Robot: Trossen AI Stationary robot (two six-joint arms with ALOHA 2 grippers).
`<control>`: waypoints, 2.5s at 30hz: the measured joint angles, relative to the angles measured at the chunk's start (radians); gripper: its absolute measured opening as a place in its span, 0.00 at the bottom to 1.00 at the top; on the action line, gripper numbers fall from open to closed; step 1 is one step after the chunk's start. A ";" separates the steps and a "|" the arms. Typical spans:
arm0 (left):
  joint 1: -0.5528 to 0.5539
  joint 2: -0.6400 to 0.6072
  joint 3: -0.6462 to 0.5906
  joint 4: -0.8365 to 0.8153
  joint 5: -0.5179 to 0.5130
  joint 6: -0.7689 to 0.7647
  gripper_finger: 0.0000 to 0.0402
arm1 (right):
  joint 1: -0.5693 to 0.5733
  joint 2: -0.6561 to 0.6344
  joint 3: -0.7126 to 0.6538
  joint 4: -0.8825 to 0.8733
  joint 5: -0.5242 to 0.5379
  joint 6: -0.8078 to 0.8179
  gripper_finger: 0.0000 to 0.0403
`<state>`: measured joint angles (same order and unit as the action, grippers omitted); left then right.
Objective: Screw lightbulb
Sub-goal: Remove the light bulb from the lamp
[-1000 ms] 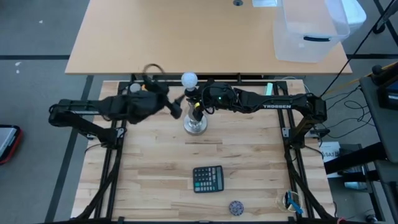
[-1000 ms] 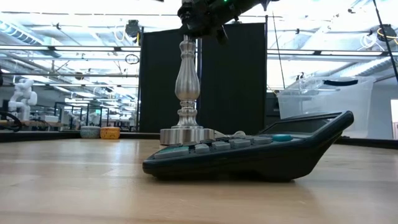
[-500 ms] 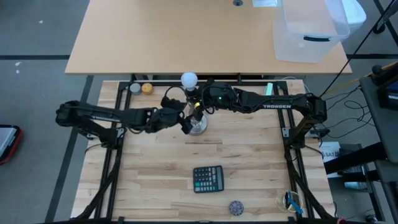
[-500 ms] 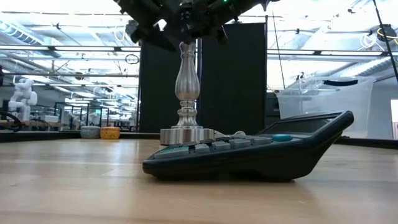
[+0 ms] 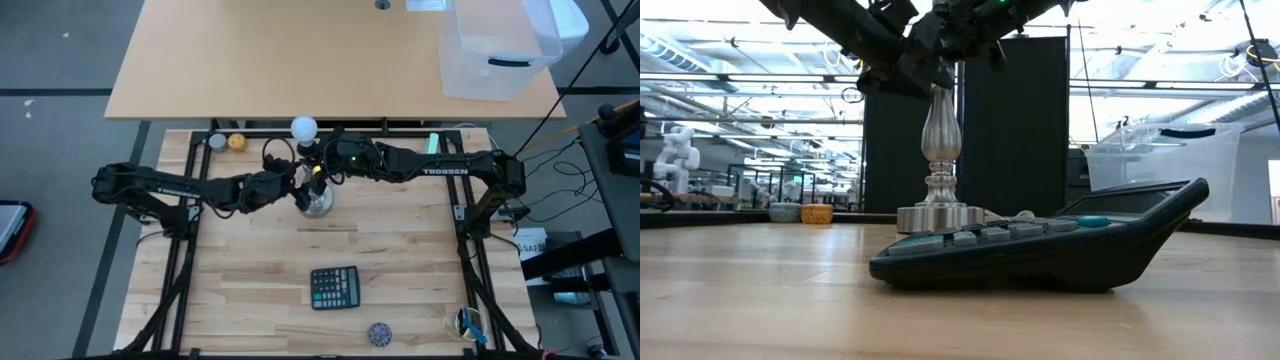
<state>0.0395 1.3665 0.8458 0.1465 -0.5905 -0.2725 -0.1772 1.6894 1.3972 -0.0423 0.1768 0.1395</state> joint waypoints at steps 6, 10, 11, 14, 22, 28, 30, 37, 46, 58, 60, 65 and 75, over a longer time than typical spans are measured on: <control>0.051 0.005 -0.011 0.007 0.059 0.042 0.72 | 0.000 0.000 0.000 0.002 0.001 0.000 0.18; 0.092 0.005 -0.011 0.045 0.189 0.042 0.63 | 0.001 0.000 0.000 0.003 0.001 -0.001 0.18; 0.099 0.012 -0.011 0.061 0.206 0.043 0.60 | 0.002 0.000 0.000 0.005 0.000 -0.001 0.18; 0.110 0.023 -0.011 0.060 0.224 0.045 0.52 | 0.002 0.000 0.000 0.005 0.001 0.000 0.18; 0.129 0.056 -0.010 0.082 0.276 0.045 0.34 | 0.000 0.000 0.000 0.010 -0.012 0.005 0.19; 0.128 0.057 -0.009 0.081 0.276 0.053 0.34 | 0.001 0.002 -0.001 0.002 -0.021 0.003 0.22; 0.128 0.057 -0.009 0.077 0.278 0.053 0.34 | 0.001 0.002 -0.001 0.002 -0.022 0.002 0.20; 0.127 0.058 -0.008 0.069 0.284 0.061 0.34 | 0.003 -0.031 -0.003 -0.023 -0.043 0.015 0.23; 0.127 0.058 -0.008 0.065 0.275 0.058 0.34 | 0.006 -0.116 0.000 -0.125 -0.006 0.065 0.44; 0.127 0.058 -0.009 0.061 0.263 0.045 0.34 | 0.001 -0.215 0.004 0.054 0.039 0.067 0.61; 0.127 0.058 -0.009 0.061 0.261 0.045 0.34 | 0.001 -0.211 0.002 0.073 0.031 0.064 0.62; 0.127 0.058 -0.009 0.060 0.260 0.044 0.34 | 0.002 -0.208 0.008 0.086 0.008 0.077 0.67; 0.127 0.058 -0.010 0.061 0.263 0.044 0.34 | 0.002 -0.197 0.072 0.075 -0.023 0.060 0.80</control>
<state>0.1669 1.4246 0.8360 0.2073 -0.3279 -0.2287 -0.1749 1.4928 1.4694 0.0324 0.1539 0.1991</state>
